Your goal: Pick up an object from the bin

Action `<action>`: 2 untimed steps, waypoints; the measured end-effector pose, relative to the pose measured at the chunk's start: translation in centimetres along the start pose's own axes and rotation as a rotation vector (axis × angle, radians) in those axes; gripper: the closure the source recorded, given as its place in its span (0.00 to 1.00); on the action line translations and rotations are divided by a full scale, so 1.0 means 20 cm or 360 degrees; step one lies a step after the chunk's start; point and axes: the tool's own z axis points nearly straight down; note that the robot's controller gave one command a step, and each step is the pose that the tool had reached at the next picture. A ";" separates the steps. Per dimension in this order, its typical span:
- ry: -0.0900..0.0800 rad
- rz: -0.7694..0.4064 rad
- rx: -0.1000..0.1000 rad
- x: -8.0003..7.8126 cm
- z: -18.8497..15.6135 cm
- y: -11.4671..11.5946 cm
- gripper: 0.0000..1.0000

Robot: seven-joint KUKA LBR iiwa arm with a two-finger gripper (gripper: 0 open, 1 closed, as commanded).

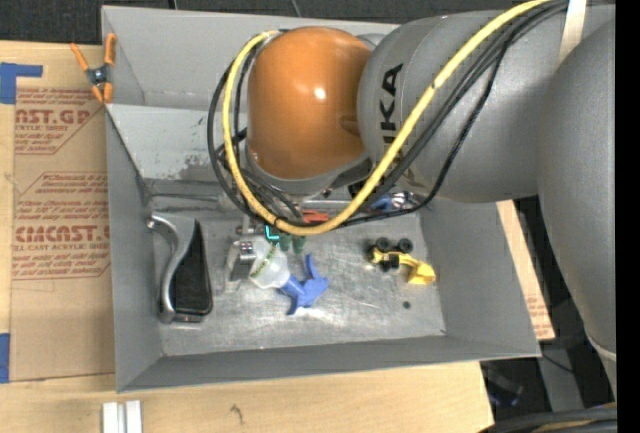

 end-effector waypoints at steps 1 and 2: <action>-0.0012 0.0004 -0.0002 -0.01 -0.02 0.00 0.00; -0.0014 -0.0207 -0.0001 -0.05 0.15 -0.28 0.00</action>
Offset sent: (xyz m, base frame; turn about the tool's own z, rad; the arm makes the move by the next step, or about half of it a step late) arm 0.0175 -0.1031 -0.0600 -0.2314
